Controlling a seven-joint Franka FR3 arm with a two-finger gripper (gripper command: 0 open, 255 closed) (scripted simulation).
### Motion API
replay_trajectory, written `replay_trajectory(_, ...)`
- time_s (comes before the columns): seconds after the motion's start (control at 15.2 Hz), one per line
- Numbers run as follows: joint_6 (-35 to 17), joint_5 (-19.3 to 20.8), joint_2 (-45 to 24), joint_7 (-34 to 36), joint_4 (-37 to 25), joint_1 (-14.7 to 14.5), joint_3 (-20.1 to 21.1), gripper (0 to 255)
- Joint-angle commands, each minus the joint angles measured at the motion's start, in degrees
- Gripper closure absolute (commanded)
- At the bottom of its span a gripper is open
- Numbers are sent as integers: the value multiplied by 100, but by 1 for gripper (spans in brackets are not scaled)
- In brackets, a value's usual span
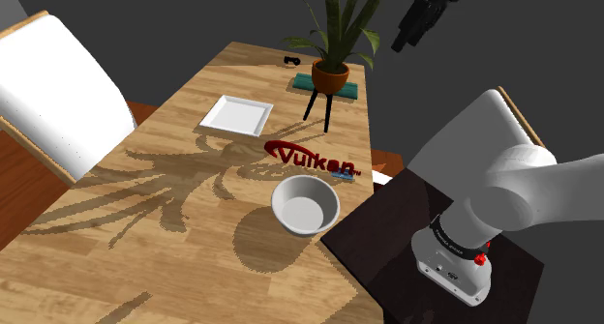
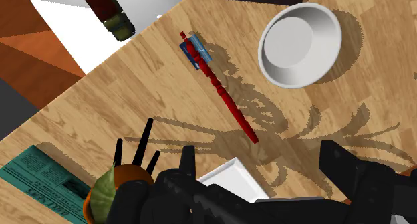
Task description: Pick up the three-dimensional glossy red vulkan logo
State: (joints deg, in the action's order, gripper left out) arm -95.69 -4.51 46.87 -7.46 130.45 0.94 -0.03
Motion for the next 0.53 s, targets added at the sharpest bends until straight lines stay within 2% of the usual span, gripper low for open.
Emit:
replay_trajectory(0.0,0,0,0,0,0,0,0,0)
replay_trajectory(0.46,-1046,91,-761,-533,639,-210,38,0)
